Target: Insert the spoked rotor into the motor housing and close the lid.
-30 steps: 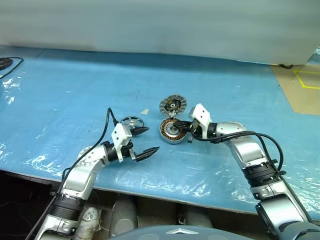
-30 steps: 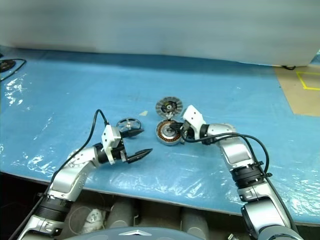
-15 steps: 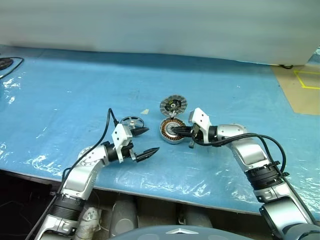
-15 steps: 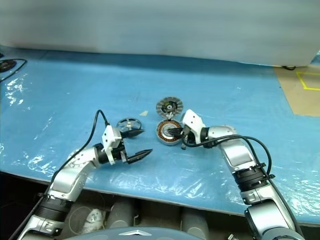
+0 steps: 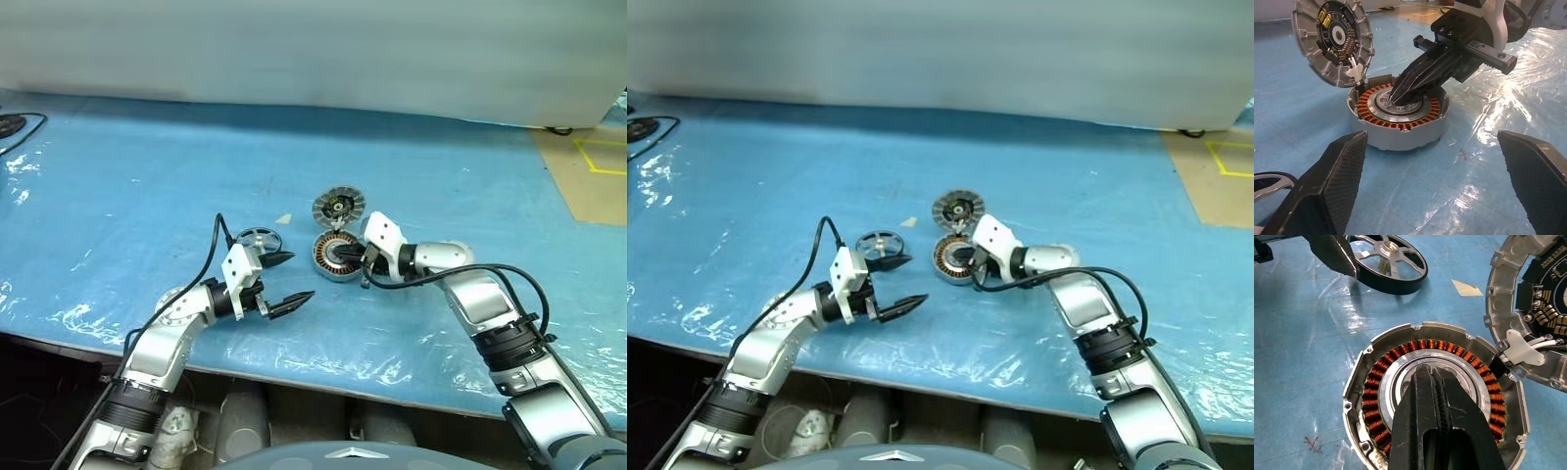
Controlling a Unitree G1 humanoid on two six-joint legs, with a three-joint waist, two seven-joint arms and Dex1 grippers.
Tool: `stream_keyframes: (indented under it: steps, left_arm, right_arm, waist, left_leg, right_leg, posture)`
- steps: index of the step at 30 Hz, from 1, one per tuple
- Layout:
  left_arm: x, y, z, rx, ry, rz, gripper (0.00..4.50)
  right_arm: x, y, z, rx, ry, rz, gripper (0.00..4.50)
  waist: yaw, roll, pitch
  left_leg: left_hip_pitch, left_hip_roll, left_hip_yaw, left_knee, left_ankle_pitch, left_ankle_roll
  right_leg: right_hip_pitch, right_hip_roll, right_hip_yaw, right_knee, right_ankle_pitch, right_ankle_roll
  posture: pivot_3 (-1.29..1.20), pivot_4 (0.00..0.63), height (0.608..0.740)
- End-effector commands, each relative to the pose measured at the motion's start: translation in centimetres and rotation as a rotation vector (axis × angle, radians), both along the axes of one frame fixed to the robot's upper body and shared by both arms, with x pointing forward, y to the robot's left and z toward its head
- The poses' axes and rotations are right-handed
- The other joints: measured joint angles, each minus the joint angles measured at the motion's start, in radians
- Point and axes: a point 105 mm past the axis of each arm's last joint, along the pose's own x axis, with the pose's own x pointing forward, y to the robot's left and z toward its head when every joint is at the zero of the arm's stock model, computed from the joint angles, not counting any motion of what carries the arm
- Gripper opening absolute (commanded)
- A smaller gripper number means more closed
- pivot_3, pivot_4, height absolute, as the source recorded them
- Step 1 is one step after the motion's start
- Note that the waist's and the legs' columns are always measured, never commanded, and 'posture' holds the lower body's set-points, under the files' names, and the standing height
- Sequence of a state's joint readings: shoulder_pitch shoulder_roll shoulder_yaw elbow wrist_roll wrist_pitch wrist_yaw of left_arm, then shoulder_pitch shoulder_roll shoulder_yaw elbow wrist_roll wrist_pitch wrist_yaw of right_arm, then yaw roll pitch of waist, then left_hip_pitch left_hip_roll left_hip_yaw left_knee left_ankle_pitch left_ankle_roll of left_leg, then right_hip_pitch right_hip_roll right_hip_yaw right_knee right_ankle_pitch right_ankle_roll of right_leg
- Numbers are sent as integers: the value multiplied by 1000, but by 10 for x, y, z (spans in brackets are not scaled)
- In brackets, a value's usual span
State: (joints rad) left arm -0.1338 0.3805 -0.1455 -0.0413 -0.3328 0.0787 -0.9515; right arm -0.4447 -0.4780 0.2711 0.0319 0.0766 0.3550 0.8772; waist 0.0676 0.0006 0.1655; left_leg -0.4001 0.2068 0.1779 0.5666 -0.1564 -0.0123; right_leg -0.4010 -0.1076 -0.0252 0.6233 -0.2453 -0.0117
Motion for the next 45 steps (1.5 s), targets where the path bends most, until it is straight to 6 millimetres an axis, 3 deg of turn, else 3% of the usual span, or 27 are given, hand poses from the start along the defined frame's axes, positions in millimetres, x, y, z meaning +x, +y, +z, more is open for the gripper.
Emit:
stream_keyframes:
  steps: [1,4,12,18,23,32,35,41,45]
  left_arm:
    - [-2,-2,3,-12,-10,-6,4500]
    - [-2,-2,2,-11,-9,-7,4500]
    - [4,4,10,-31,-33,23,4500]
    - [42,32,41,-123,-91,257,4500]
    - [51,43,62,-129,-110,247,4500]
    - [64,68,50,60,109,153,4500]
    - [71,72,56,78,129,132,3872]
    - [77,69,61,128,142,86,1830]
    - [72,71,63,184,182,22,1830]
  right_arm:
    - [7,0,0,32,2,-51,28]
    - [12,-4,8,127,45,-95,28]
    - [13,-23,14,149,59,-99,28]
    - [15,-24,23,165,29,-79,28]
    - [14,-20,25,149,5,-44,28]
    - [6,-7,19,144,1,-7,28]
    - [3,-6,16,149,5,-11,0]
    - [-8,-4,11,164,18,-31,0]
    - [-12,1,12,176,18,-31,0]
  waist:
    - [-2,0,0]
    - [-2,0,0]
    - [2,0,0]
    - [2,0,0]
    - [1,0,0]
    - [2,0,0]
    - [4,0,0]
    - [4,0,0]
    - [1,0,0]
  left_leg:
    - [0,0,0,0,0,0]
    - [1,0,0,0,0,0]
    - [-1,0,0,0,0,0]
    - [-2,0,0,0,0,0]
    - [-3,0,0,1,0,0]
    - [-3,0,0,0,0,0]
    - [-4,-1,0,0,1,-1]
    - [-5,-1,0,0,2,-3]
    - [-4,-1,0,0,2,-3]
  right_leg:
    - [0,0,0,0,0,0]
    - [0,0,0,1,0,0]
    - [-1,0,0,-1,0,0]
    - [-2,0,0,0,0,0]
    - [-2,0,0,0,0,0]
    - [-4,1,0,0,0,0]
    - [-3,0,0,0,0,0]
    - [-4,0,0,0,0,0]
    - [-4,0,0,0,0,0]
  posture:
    - [0,150,740]
    - [0,150,740]
    - [0,150,740]
    - [0,150,740]
    - [0,150,740]
    - [0,150,740]
    - [0,150,740]
    - [0,150,740]
    - [0,150,740]
